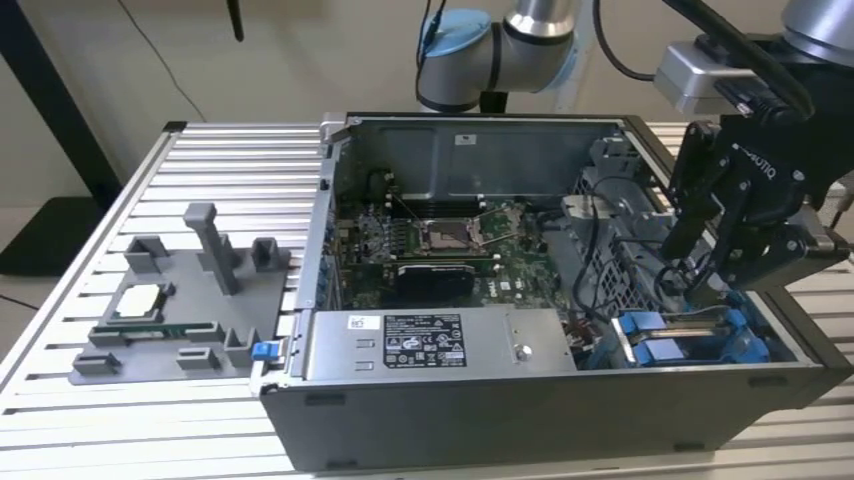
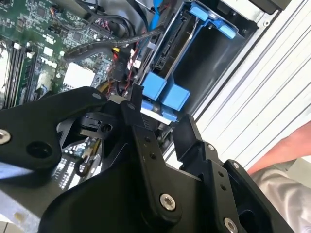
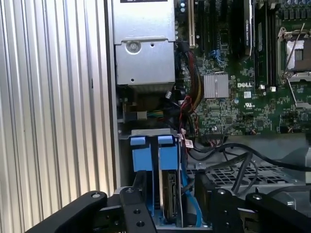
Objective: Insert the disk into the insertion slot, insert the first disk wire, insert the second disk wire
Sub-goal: 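Insert the disk into the insertion slot, then insert the first disk wire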
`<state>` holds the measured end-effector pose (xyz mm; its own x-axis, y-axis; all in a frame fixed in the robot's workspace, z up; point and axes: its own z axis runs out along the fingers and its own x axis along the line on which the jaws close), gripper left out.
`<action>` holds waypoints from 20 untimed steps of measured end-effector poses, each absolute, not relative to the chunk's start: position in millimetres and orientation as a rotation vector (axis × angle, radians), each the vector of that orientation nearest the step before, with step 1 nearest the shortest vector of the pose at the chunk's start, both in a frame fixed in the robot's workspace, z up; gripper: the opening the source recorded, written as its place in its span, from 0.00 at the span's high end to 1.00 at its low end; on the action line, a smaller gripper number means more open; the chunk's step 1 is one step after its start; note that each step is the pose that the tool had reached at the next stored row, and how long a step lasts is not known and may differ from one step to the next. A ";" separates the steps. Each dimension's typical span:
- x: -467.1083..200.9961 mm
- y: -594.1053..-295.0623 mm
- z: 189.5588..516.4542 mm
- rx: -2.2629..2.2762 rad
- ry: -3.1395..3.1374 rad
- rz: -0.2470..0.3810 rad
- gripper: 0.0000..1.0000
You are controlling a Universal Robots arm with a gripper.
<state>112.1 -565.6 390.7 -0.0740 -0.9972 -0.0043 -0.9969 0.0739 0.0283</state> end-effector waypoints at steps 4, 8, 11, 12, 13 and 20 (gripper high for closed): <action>112.6 -557.1 390.7 2.128 -2.292 -0.034 0.00; 115.0 -549.9 390.7 2.131 -2.295 -0.033 0.00; 118.4 -546.2 390.7 2.133 -2.297 -0.035 0.00; 119.6 -544.8 390.7 2.133 -2.297 -0.036 0.00; 120.8 -543.1 390.6 2.134 -2.298 -0.036 0.00; 122.5 -536.2 386.0 2.168 -2.279 -0.022 0.00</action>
<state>122.5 -536.2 386.0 -0.0496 -0.9987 -0.0124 -0.9987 0.0496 0.0074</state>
